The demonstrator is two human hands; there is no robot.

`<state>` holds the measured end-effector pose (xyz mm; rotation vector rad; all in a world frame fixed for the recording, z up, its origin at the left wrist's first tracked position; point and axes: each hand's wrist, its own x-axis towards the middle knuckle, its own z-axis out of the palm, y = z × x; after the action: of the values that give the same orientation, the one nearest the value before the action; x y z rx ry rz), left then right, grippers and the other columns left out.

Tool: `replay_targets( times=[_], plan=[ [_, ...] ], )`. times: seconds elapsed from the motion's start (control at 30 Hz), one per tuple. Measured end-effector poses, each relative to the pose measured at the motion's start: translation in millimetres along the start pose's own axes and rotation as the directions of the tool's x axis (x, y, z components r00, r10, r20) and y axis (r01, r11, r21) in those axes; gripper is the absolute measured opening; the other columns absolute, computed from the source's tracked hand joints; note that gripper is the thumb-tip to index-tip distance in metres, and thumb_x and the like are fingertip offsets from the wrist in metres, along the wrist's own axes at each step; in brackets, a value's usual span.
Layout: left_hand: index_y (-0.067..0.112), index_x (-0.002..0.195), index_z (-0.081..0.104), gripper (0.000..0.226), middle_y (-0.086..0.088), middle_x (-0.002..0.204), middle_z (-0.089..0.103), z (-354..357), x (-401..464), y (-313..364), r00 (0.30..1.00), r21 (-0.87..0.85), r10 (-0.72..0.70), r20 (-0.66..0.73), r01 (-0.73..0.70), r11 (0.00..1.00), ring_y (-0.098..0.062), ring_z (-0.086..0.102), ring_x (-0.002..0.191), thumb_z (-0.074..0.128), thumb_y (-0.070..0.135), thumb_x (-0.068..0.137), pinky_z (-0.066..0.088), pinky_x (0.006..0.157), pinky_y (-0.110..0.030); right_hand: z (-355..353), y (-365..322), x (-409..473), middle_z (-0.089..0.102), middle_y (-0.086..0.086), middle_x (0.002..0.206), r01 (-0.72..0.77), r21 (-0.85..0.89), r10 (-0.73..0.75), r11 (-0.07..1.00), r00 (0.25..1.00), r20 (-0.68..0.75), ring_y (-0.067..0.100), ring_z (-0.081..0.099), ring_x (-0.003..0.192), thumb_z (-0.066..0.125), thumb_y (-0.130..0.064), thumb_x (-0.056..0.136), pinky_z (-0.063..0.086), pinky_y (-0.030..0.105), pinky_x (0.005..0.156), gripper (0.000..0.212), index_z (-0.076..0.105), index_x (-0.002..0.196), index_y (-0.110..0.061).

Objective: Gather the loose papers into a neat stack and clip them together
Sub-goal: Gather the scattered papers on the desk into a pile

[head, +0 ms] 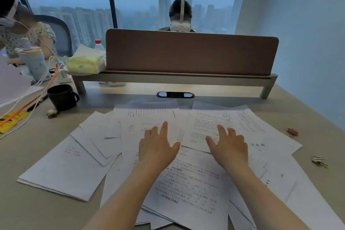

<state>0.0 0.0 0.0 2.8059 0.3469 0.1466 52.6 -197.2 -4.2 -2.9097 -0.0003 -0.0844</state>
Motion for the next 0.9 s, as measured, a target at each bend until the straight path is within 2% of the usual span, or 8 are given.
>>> replay_targets(
  times=[0.13,0.23,0.43,0.57,0.67,0.73,0.83,0.9],
  plan=[
    [0.024,0.156,0.002,0.089,-0.011,0.157,0.025,10,-10,-2,0.985,0.027,-0.115,0.127,0.113,0.993,-0.032,0.024,0.141,0.043,0.065,0.087,0.032,0.108,-0.044,5,16,-3,0.030,0.011,0.154,-0.146,-0.021,0.147,0.989,0.987,0.068,0.038,0.033,0.135,0.027,-0.069,0.092,0.033,0.046,0.107,0.074,0.022,0.152,-0.027],
    [0.023,0.155,0.003,0.096,-0.012,0.156,0.025,14,-15,1,0.971,0.025,-0.159,0.179,0.157,0.987,-0.033,0.023,0.141,0.048,0.066,0.082,0.031,0.108,-0.046,10,26,-2,0.034,0.014,0.149,-0.190,0.009,0.189,0.982,0.978,0.091,0.038,0.033,0.134,0.031,-0.072,0.089,0.034,0.046,0.105,0.078,0.025,0.151,-0.024],
    [0.020,0.154,0.009,0.105,-0.013,0.153,0.027,20,-16,3,0.962,0.024,-0.191,0.194,0.190,0.981,-0.033,0.024,0.139,0.062,0.064,0.074,0.030,0.108,-0.047,7,33,-1,0.041,0.016,0.143,-0.256,0.010,0.254,0.967,0.963,0.093,0.038,0.036,0.130,0.046,-0.073,0.081,0.036,0.047,0.101,0.083,0.032,0.144,-0.020],
    [0.017,0.152,0.016,0.106,-0.012,0.153,0.026,20,-13,3,0.951,0.002,-0.229,0.207,0.233,0.972,-0.034,0.027,0.138,0.068,0.062,0.071,0.031,0.108,-0.047,2,30,5,0.042,0.017,0.137,-0.299,0.084,0.287,0.951,0.950,0.123,0.038,0.039,0.126,0.065,-0.063,0.075,0.040,0.045,0.097,0.083,0.036,0.138,-0.019],
    [0.016,0.152,0.015,0.108,-0.014,0.151,0.028,22,-10,2,0.947,-0.098,-0.235,0.219,0.261,0.960,-0.034,0.034,0.135,0.075,0.053,0.071,0.036,0.107,-0.046,-3,29,12,0.039,0.019,0.133,-0.360,0.227,0.323,0.905,0.928,0.184,0.040,0.044,0.120,0.076,-0.043,0.073,0.046,0.044,0.092,0.080,0.035,0.137,-0.018],
    [0.016,0.153,0.014,0.102,-0.015,0.149,0.032,24,-10,2,0.950,-0.211,-0.228,0.214,0.273,0.939,-0.033,0.042,0.130,0.076,0.042,0.075,0.042,0.103,-0.042,-3,31,14,0.043,0.020,0.128,-0.347,0.329,0.301,0.878,0.936,0.183,0.038,0.050,0.111,0.072,-0.024,0.077,0.050,0.040,0.083,0.078,0.030,0.142,-0.019],
    [0.015,0.149,0.025,0.076,-0.008,0.133,0.053,28,-11,-3,0.969,-0.350,-0.194,0.151,0.236,0.906,-0.027,0.057,0.112,0.063,0.019,0.084,0.051,0.087,-0.034,-1,34,13,0.059,0.015,0.116,-0.258,0.451,0.232,0.855,0.966,0.112,0.031,0.057,0.093,0.050,-0.002,0.084,0.050,0.032,0.073,0.071,0.029,0.150,-0.017],
    [0.018,0.134,0.044,0.051,0.001,0.112,0.063,28,-12,-7,0.976,-0.448,-0.194,0.102,0.219,0.867,-0.020,0.059,0.096,0.055,0.010,0.085,0.047,0.069,-0.025,-2,34,9,0.058,0.014,0.130,-0.213,0.491,0.210,0.845,0.976,0.063,0.033,0.058,0.106,0.044,-0.001,0.091,0.045,0.030,0.078,0.065,0.029,0.151,-0.017]
  ],
)
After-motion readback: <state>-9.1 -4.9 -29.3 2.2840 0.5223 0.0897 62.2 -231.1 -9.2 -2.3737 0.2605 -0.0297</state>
